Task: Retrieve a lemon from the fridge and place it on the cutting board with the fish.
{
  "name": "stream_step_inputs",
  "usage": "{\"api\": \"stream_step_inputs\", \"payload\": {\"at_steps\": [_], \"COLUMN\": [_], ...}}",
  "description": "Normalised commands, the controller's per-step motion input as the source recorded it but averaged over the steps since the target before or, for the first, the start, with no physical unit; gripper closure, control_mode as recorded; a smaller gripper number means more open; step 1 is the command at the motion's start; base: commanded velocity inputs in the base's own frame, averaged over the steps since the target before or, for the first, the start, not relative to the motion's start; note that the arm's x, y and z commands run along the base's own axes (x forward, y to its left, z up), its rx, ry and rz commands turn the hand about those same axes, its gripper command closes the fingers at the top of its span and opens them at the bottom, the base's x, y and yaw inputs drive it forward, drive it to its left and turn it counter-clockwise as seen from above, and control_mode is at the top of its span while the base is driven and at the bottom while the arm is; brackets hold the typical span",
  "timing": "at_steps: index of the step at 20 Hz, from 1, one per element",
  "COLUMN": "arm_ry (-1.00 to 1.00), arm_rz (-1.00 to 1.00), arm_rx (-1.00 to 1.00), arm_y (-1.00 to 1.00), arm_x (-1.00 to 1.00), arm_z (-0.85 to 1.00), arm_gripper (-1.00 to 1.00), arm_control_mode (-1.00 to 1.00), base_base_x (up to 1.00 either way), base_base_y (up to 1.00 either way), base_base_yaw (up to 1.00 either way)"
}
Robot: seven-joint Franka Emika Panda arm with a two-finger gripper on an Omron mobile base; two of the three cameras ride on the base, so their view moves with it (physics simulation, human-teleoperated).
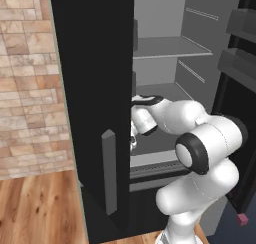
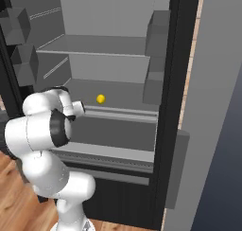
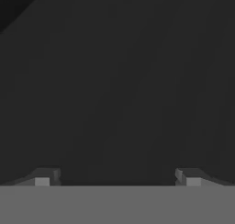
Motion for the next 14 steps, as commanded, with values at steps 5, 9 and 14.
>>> {"api": "stream_step_inputs", "payload": {"at_steps": [5,9,14], "arm_ry": [0.21,0.26,0.05], "arm_rz": [0.12,0.01,-0.05], "arm_rx": [0.0,0.0,0.0], "arm_y": [0.84,0.91,0.66], "arm_x": [-0.1,-0.31,-0.28], "arm_z": [0.0,0.0,0.0], "arm_gripper": [-1.0,-1.0,-1.0], "arm_control_mode": [-1.0,-1.0,-1.0], "base_base_x": [0.0,0.0,0.0], "base_base_y": [0.0,0.0,0.0], "base_base_yaw": [0.0,0.0,0.0]}}
